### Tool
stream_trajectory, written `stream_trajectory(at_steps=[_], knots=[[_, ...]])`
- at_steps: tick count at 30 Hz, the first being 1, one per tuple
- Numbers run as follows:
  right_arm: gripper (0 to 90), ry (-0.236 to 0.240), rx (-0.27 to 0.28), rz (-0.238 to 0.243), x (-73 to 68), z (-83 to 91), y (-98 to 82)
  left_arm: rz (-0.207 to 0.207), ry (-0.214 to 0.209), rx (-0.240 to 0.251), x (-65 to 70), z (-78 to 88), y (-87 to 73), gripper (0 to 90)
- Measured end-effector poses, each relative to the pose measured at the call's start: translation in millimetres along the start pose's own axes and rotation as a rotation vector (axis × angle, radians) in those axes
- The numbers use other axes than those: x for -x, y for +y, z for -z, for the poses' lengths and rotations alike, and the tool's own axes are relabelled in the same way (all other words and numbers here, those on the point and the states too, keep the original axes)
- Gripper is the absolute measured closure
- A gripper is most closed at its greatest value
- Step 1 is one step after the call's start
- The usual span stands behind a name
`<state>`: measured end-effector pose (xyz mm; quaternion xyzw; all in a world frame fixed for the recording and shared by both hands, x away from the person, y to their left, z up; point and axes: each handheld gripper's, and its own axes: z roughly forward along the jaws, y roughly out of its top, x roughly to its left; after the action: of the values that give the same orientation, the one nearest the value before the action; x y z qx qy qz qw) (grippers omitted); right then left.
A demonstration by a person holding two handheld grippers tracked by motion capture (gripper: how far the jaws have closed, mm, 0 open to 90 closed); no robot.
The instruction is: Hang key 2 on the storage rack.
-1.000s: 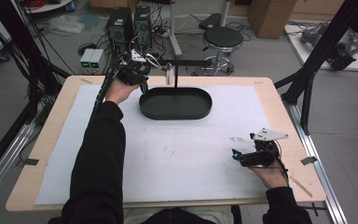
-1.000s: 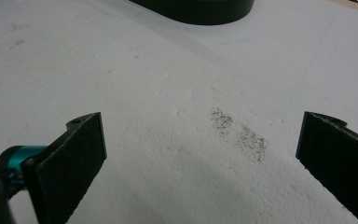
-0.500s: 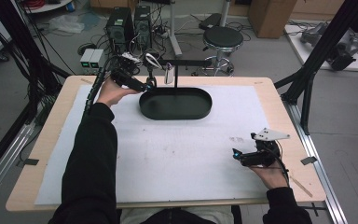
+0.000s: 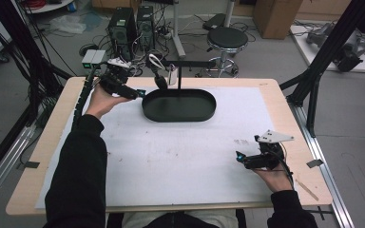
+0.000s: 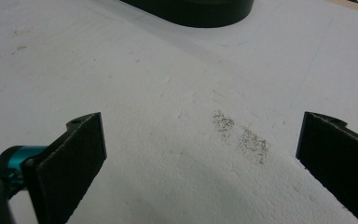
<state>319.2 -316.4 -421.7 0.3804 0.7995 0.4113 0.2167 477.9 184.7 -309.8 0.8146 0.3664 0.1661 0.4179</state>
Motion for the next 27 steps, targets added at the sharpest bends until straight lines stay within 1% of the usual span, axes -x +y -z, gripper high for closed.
stream_trajectory(at_steps=[3, 6, 8, 9, 10, 16, 20, 23, 27], knots=[[0.7, 0.001, -0.005, 0.005, -0.6, -0.5, -0.3, 0.009, 0.002, 0.003, -1.9, 4.4, -8.1, 1.7], [0.7, -0.001, -0.004, 0.001, -0.7, 0.0, -0.1, 0.007, 0.009, 0.005, -3.1, 8.6, -16.6, 1.7], [0.7, -0.001, -0.003, 0.001, -0.6, 0.0, -0.2, -0.005, 0.020, 0.001, -3.2, 10.9, -22.5, 1.7], [0.7, -0.002, -0.004, 0.001, -0.6, 0.1, -0.3, -0.014, 0.021, 0.000, -3.1, 12.0, -25.7, 1.7], [0.7, -0.001, -0.004, 0.000, -0.7, 0.1, -0.3, -0.014, 0.015, 0.001, -3.5, 13.3, -29.0, 1.7], [0.7, -0.001, -0.001, 0.004, -1.1, -0.1, 0.1, 0.002, 0.010, 0.017, -6.8, 23.4, -45.9, 1.7], [0.7, 0.002, -0.002, 0.001, -2.4, -0.9, 0.7, 0.012, -0.001, 0.006, -10.4, 29.6, -55.6, 1.7], [0.7, 0.003, -0.004, 0.009, -2.5, -1.4, 0.8, 0.021, 0.007, 0.005, -12.3, 34.1, -62.0, 1.7], [0.7, 0.004, -0.007, 0.006, -2.6, -1.5, 0.8, 0.021, 0.010, 0.006, -12.1, 39.2, -70.9, 1.8]])
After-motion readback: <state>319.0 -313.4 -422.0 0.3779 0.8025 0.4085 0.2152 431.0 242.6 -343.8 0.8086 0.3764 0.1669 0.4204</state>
